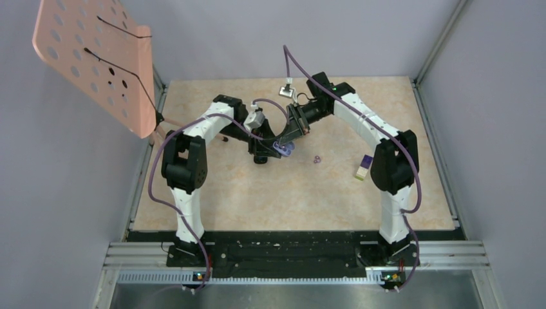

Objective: Insert the wireless bluetooth earbuds into the charging case
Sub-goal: Place the earbud in the charging case.

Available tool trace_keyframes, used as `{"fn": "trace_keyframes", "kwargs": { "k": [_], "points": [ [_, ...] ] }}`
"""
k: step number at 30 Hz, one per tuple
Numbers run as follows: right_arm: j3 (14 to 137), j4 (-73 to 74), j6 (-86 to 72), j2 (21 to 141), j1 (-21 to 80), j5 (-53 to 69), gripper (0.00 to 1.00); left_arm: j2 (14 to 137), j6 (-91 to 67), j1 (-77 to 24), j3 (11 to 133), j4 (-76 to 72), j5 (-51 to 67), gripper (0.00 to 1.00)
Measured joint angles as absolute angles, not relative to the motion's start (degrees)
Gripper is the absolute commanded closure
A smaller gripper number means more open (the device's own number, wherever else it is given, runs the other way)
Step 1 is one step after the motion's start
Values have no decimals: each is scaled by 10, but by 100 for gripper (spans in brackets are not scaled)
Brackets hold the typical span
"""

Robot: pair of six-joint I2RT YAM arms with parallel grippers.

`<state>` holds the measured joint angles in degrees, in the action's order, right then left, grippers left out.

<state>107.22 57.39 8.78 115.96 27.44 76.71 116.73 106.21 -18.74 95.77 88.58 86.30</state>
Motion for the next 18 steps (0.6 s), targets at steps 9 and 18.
{"fn": "trace_keyframes", "kwargs": {
  "k": [9,18],
  "points": [
    [1072,566,77,1160,273,759,93,1167,1065,-186,955,885,863,100],
    [1072,563,64,1160,273,755,88,1167,1065,-185,954,883,861,100]
  ]
}}
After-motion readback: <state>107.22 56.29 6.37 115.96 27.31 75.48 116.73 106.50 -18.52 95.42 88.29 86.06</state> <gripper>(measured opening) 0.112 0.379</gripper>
